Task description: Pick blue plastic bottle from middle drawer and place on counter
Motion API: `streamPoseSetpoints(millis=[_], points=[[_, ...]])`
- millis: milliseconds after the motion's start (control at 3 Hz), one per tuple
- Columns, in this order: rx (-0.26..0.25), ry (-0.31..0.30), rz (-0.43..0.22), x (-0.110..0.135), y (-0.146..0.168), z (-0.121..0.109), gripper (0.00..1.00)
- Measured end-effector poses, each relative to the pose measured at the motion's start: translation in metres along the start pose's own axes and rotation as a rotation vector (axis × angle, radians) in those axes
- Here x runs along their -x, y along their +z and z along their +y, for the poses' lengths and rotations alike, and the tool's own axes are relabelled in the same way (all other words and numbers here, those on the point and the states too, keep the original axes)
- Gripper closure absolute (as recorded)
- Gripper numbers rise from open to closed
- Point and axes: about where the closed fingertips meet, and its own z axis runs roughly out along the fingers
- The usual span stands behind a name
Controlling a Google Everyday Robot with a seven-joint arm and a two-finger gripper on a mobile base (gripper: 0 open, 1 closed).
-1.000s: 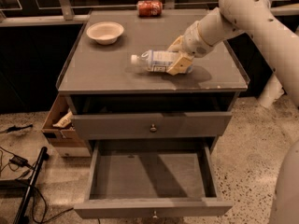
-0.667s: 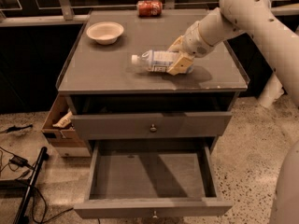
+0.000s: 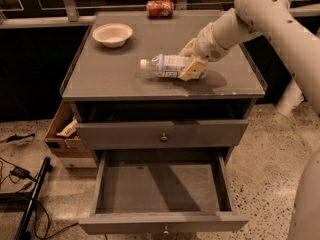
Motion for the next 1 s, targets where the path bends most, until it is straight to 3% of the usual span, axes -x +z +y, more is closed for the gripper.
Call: streamPoseSetpoints(millis=[333,667,1000], points=[[0.000,0.000,0.000,0.0000,0.0000,0.0000,0.11],[0.001,0.000,0.000,0.0001,0.0003,0.0001,0.00],[0.001,0.000,0.000,0.0001,0.0003,0.0001,0.00]])
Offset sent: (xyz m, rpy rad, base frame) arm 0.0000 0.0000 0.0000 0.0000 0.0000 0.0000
